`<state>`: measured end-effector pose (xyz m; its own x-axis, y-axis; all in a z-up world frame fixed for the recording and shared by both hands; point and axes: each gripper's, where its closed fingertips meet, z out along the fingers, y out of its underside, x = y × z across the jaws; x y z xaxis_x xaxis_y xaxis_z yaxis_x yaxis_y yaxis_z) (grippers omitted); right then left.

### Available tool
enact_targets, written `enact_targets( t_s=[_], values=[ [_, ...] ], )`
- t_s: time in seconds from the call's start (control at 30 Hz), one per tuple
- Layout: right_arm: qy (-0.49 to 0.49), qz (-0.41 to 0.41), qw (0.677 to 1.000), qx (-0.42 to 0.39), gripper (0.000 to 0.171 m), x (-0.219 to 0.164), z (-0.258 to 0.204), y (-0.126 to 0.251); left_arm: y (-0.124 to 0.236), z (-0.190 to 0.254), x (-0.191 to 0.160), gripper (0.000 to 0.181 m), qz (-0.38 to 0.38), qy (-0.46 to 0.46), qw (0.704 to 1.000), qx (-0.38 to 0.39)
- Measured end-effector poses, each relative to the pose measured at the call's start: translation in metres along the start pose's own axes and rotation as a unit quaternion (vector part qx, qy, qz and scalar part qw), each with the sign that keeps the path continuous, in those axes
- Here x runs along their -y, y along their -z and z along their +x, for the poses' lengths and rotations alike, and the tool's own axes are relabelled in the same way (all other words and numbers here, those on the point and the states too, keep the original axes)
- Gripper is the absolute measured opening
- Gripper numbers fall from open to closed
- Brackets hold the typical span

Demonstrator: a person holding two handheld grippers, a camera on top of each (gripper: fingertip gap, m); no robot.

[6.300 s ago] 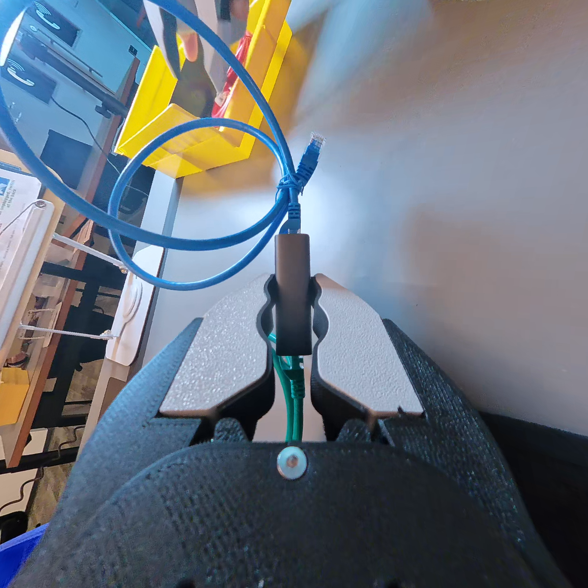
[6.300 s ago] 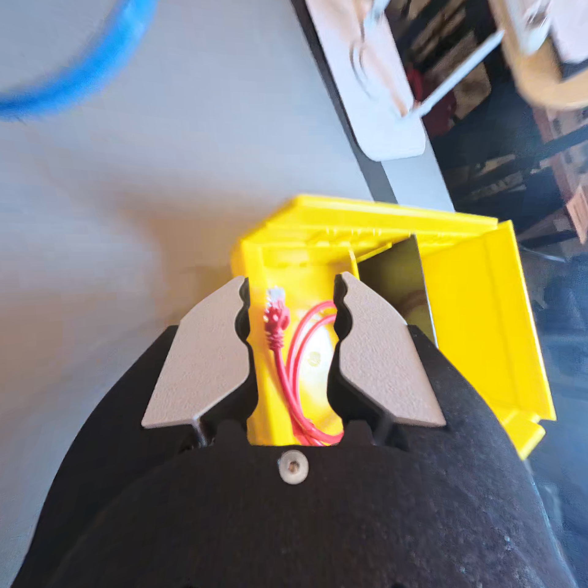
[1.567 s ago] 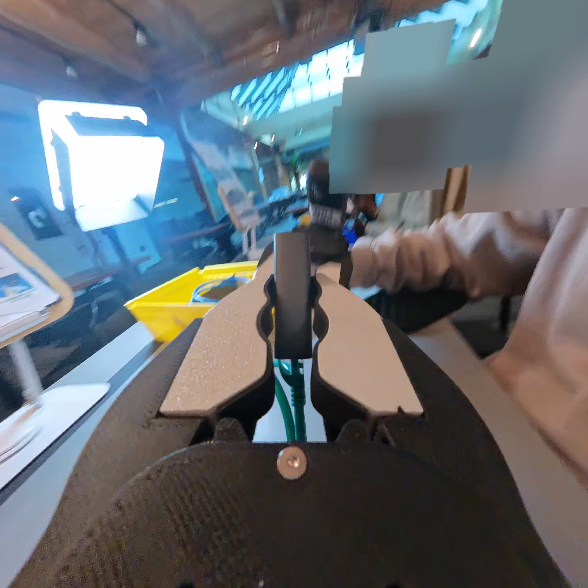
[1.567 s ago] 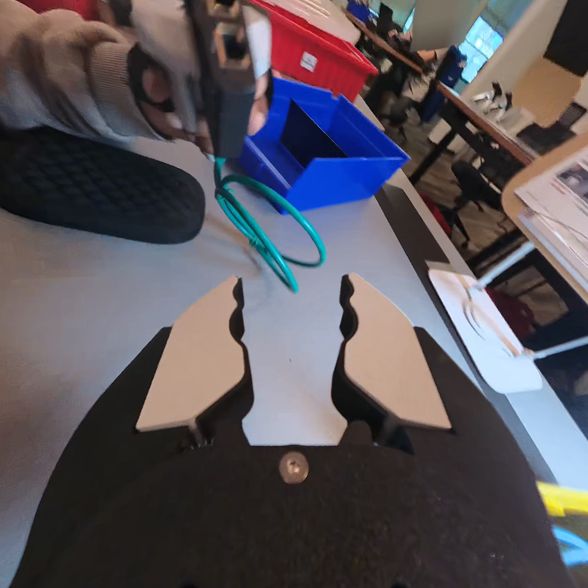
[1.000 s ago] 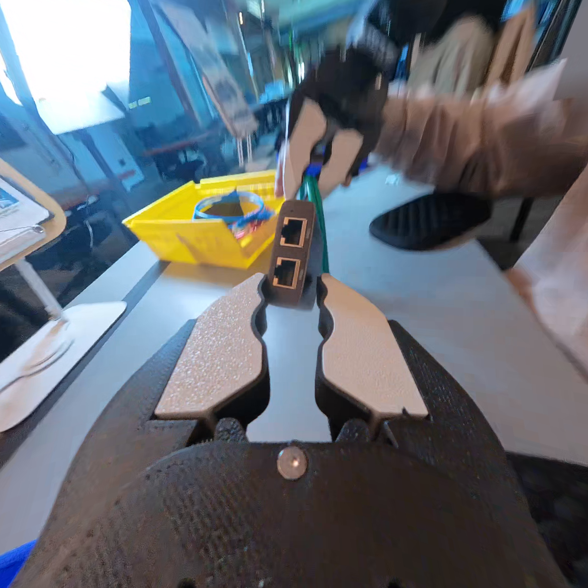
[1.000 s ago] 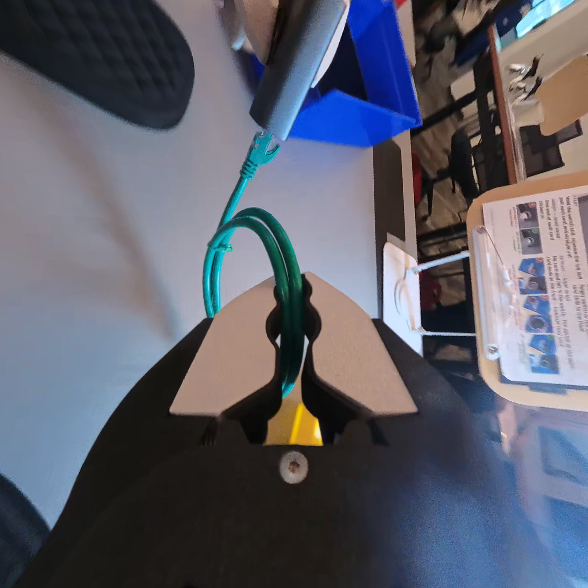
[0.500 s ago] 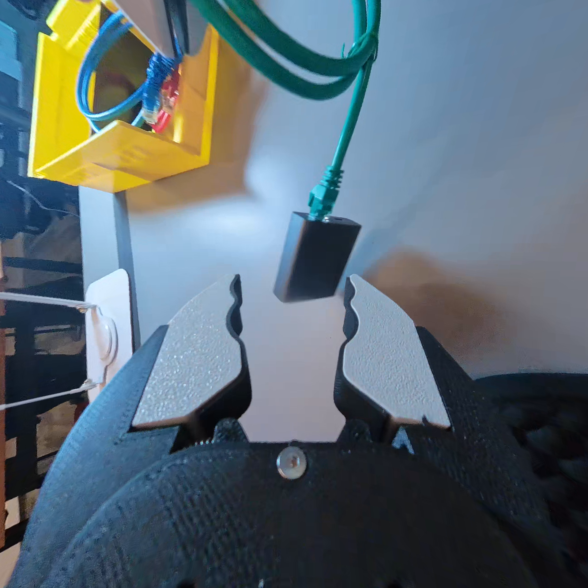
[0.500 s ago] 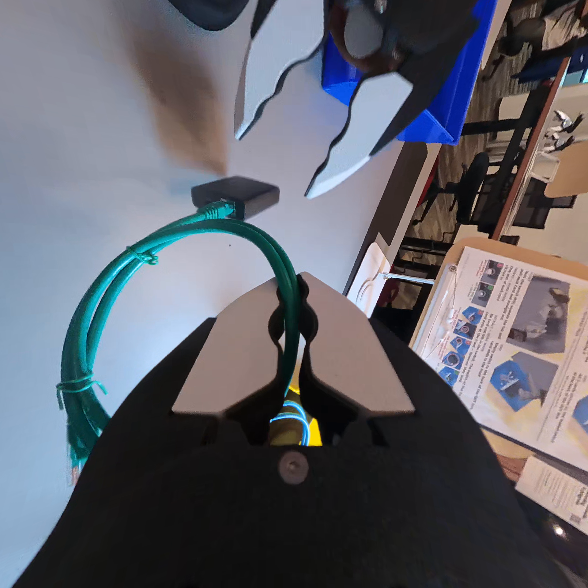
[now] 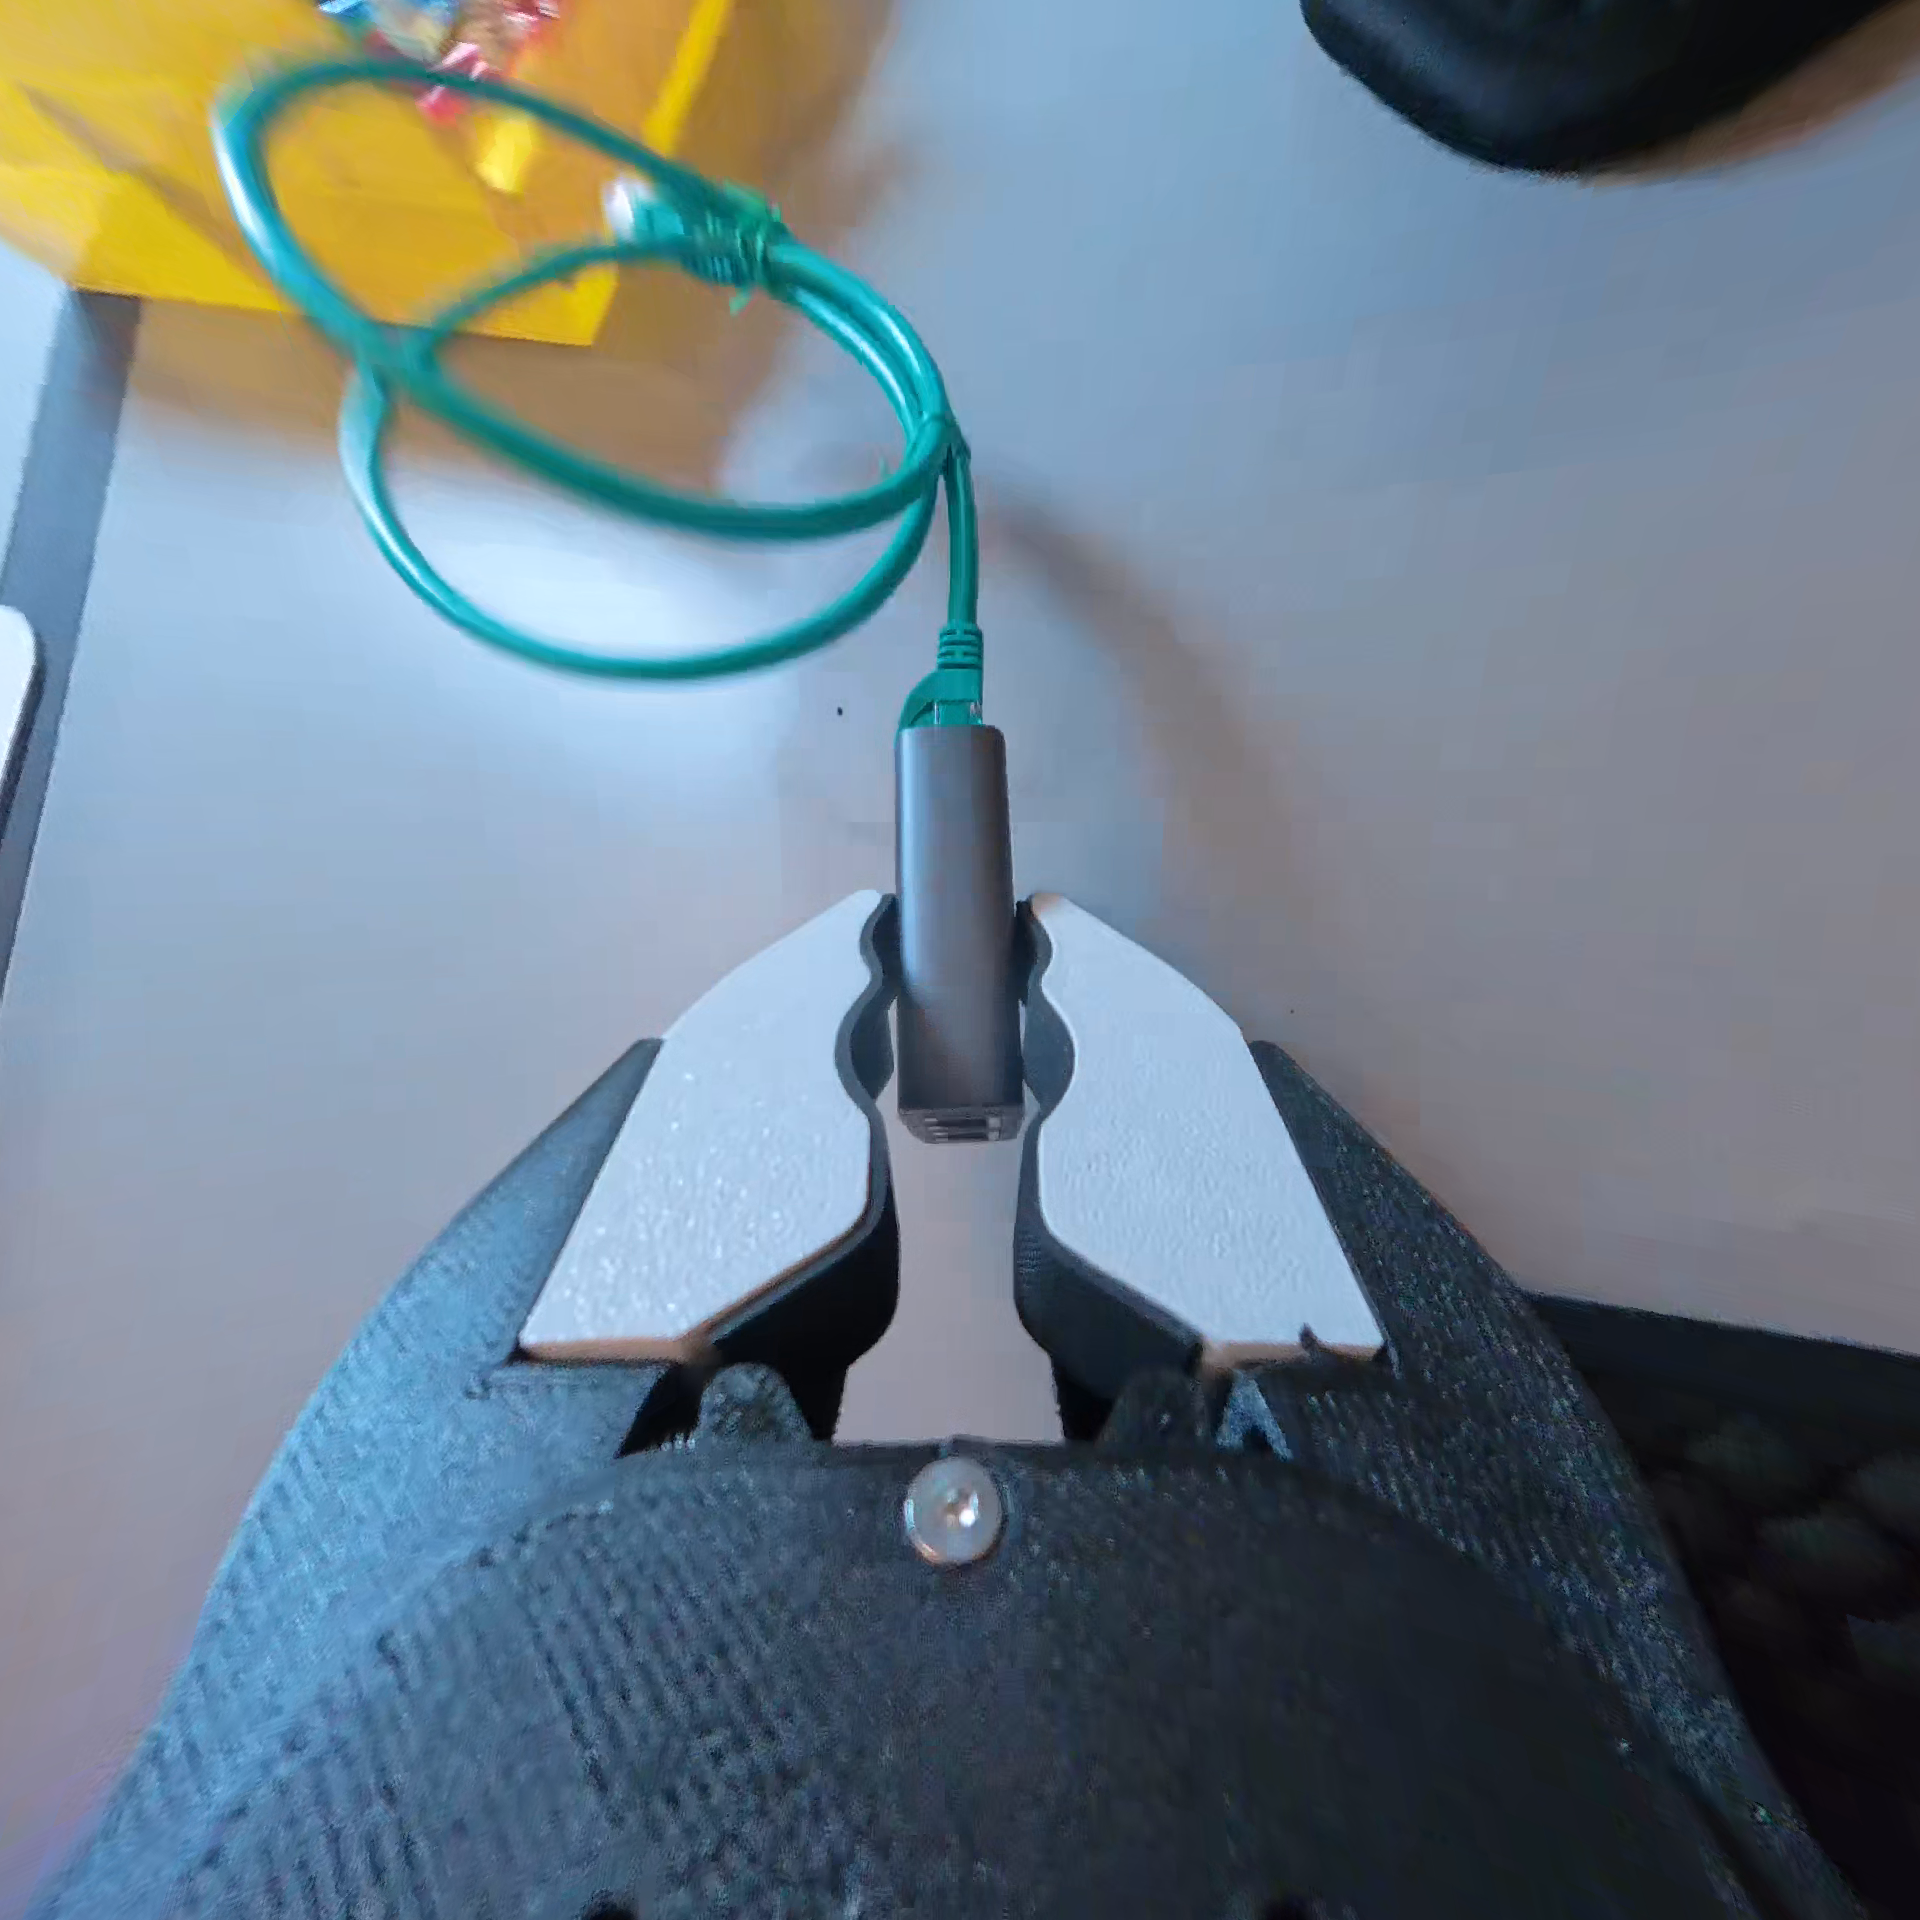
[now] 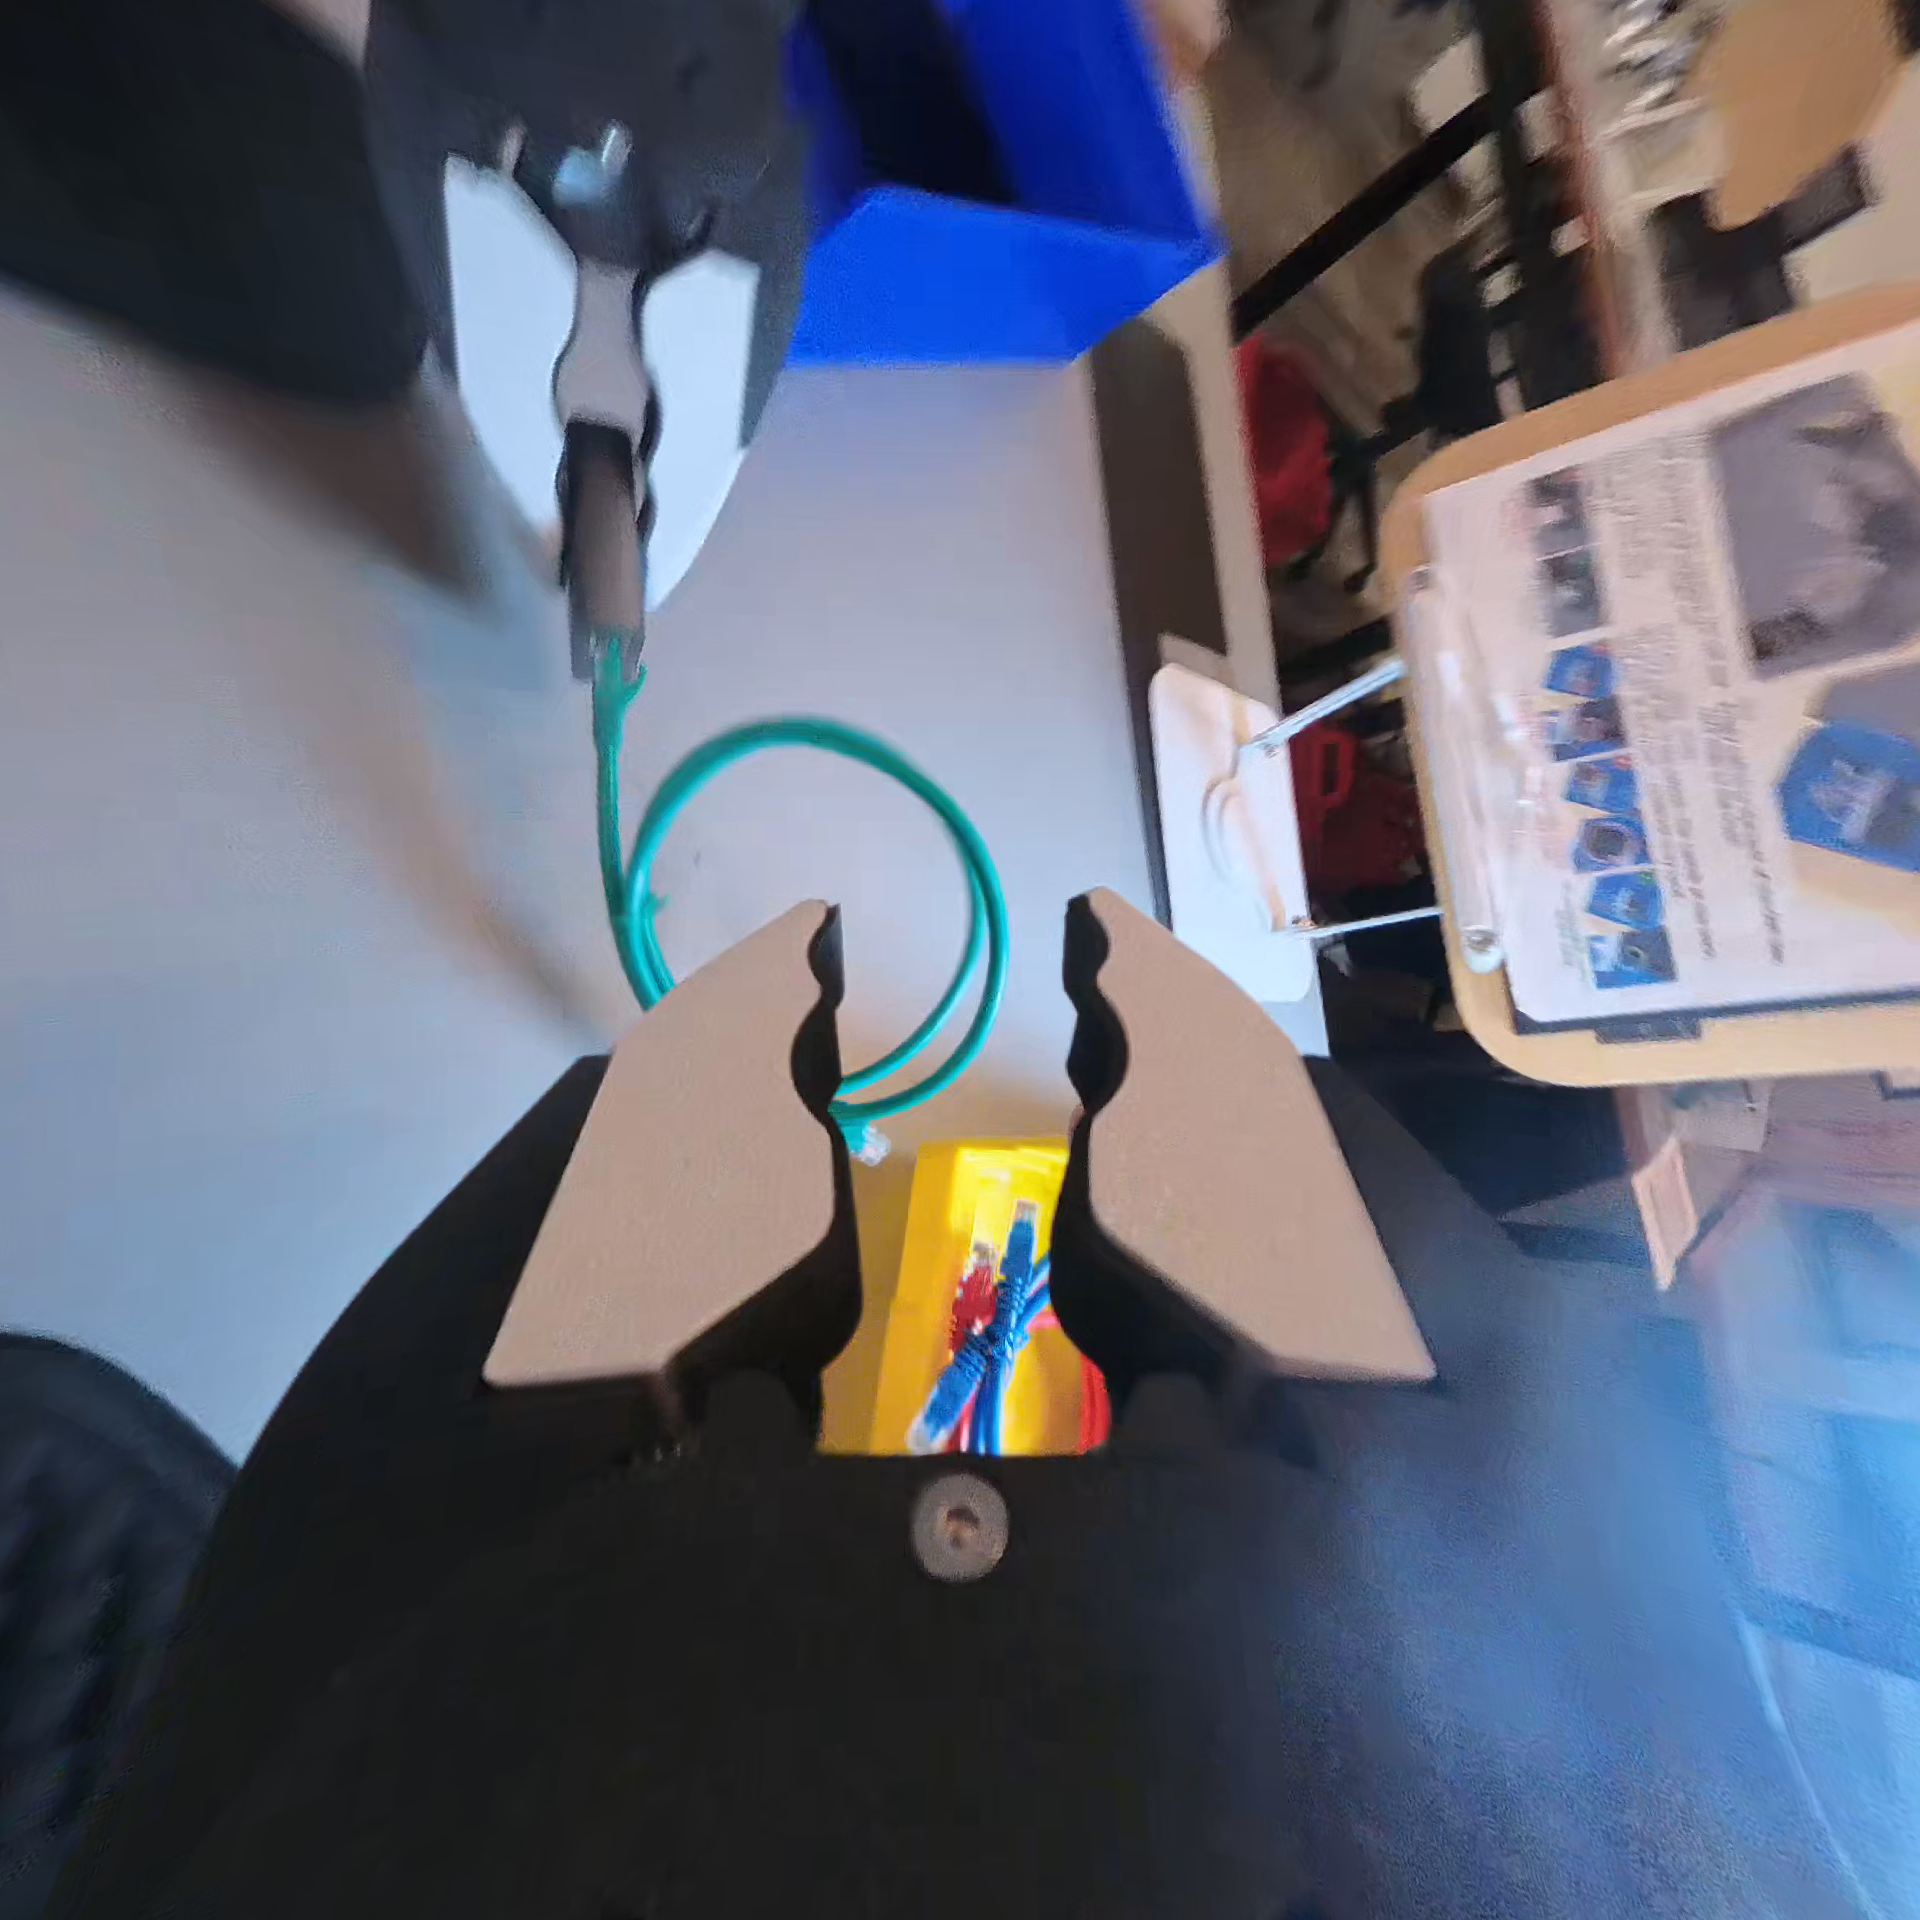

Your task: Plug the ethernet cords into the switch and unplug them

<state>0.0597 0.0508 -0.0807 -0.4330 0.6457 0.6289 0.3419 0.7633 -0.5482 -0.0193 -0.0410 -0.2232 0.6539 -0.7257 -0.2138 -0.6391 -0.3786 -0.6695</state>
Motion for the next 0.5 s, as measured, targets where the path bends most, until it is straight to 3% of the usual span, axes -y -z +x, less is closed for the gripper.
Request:
enact_targets(
  t_s=[0.13, 0.27, 0.37, 0.5],
  values=[
    [-0.064, 0.096, 0.993, 0.034, 0.038, 0.029, -0.028, 0.009, 0.013, -0.009, 0.000, 0.021, 0.062, 0.022, 0.997, 0.044],
    [-0.006, 0.066, 0.996, 0.054, 0.038, 0.028, -0.087, -0.054, 0.018, -0.003, 0.012, 0.021, 0.110, -0.018, 0.990, 0.089],
    [0.020, 0.066, 0.996, 0.055, 0.032, 0.029, -0.099, -0.090, 0.018, 0.006, 0.015, 0.021, 0.094, -0.069, 0.986, 0.121],
    [0.026, 0.068, 0.995, 0.073, 0.024, 0.031, -0.107, -0.111, 0.020, 0.012, 0.014, 0.021, 0.098, -0.091, 0.982, 0.135]
  ],
)
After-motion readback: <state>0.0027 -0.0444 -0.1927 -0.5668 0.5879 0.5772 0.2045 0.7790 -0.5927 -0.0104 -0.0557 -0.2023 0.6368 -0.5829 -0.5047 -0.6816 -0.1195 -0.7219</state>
